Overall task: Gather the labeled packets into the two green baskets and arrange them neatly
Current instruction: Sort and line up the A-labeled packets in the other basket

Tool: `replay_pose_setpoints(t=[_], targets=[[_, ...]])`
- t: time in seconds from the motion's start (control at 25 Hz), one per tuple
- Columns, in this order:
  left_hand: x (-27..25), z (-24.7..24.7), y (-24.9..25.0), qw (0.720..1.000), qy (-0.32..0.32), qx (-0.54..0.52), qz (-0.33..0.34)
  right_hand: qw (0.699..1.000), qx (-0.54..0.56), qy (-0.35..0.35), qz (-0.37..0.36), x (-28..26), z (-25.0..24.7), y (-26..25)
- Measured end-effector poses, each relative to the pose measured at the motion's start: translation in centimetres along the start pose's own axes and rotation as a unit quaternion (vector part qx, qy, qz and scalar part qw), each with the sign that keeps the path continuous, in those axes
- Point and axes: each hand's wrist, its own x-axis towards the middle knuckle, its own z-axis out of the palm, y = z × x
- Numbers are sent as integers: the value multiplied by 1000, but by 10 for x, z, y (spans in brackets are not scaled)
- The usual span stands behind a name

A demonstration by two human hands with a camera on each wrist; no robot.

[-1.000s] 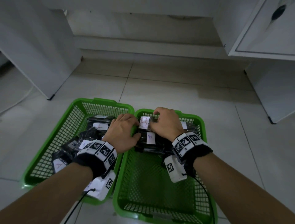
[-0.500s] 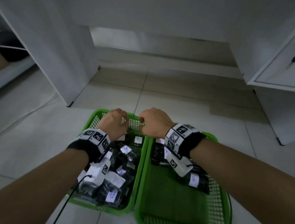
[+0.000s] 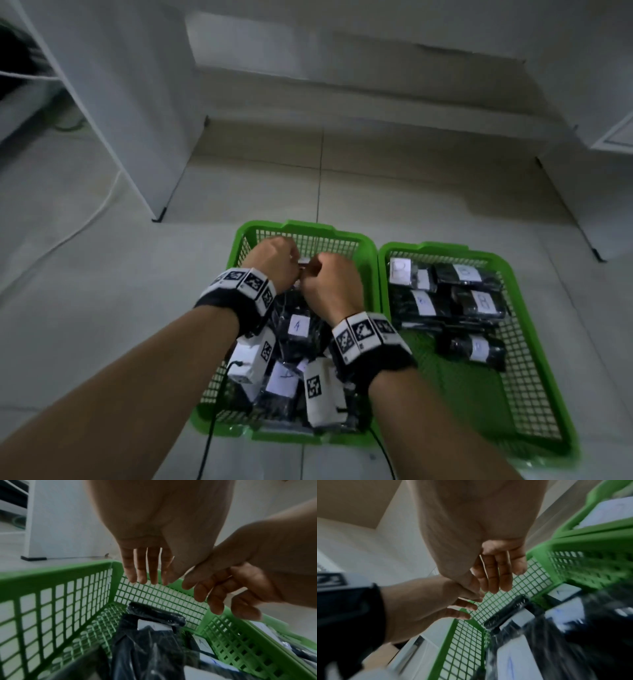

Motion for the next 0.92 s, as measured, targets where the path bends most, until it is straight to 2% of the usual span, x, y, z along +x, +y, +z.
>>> replay_pose_setpoints(t=[0.12,0.24,0.28,0.32,0.4,0.48,0.6,0.76,0.84,0.92], targets=[[-6,-1,-2,994,-84,39,50,999,25,15,35,-23,16,8],[-11,-5,-13,988,-94,64,102,998,7,61,31,-40,32,12],[-18,-5,-24,988,-94,69,101,998,6,63,27,-48,38,13],[-25,-6,-35,988,-96,74,98,998,17,49,21,-54,39,12],[-38,-8,-52,983,-119,82,110,999,33,-25,27,-65,32,14],[-44,-19,-59,971,-156,99,149,997,25,-68,31,-70,27,20],[-40,-45,-56,952,-194,143,189,997,25,-55,47,-70,29,25],[-43,-66,-51,910,-249,214,253,993,51,-70,82,-61,34,30],[-46,-64,-53,912,-247,202,257,991,39,-81,95,-58,39,28],[-45,-49,-55,927,-223,176,244,992,39,-76,94,-54,45,28]])
